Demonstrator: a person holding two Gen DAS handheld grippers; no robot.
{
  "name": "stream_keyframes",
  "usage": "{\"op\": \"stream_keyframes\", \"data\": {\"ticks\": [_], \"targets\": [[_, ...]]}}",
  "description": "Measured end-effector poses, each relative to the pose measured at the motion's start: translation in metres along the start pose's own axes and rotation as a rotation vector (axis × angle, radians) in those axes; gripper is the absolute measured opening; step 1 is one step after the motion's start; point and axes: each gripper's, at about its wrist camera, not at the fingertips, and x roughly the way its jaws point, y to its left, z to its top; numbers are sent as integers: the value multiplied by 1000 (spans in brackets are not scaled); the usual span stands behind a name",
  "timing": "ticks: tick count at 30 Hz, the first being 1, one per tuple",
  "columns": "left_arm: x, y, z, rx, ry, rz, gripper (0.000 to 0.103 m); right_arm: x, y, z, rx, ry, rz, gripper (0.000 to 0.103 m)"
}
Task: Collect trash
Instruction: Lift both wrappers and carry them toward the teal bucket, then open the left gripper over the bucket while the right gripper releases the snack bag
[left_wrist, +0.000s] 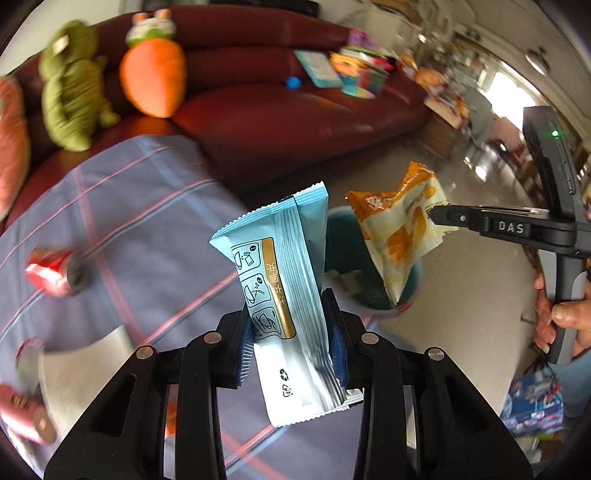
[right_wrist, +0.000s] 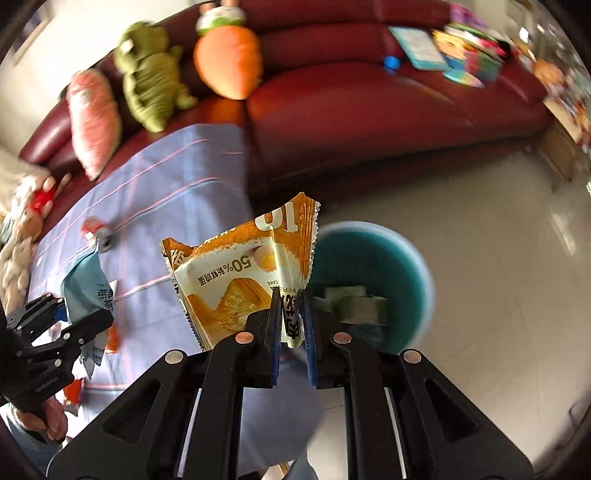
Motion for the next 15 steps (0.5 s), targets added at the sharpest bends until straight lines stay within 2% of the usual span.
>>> {"op": "stream_keyframes", "data": {"ticks": [6, 15], "targets": [[54, -44, 31, 82, 55, -32, 35, 15, -68, -9, 105, 21, -44, 11], [115, -74, 51, 111, 118, -67, 35, 39, -101, -4, 138, 63, -81, 11]]}}
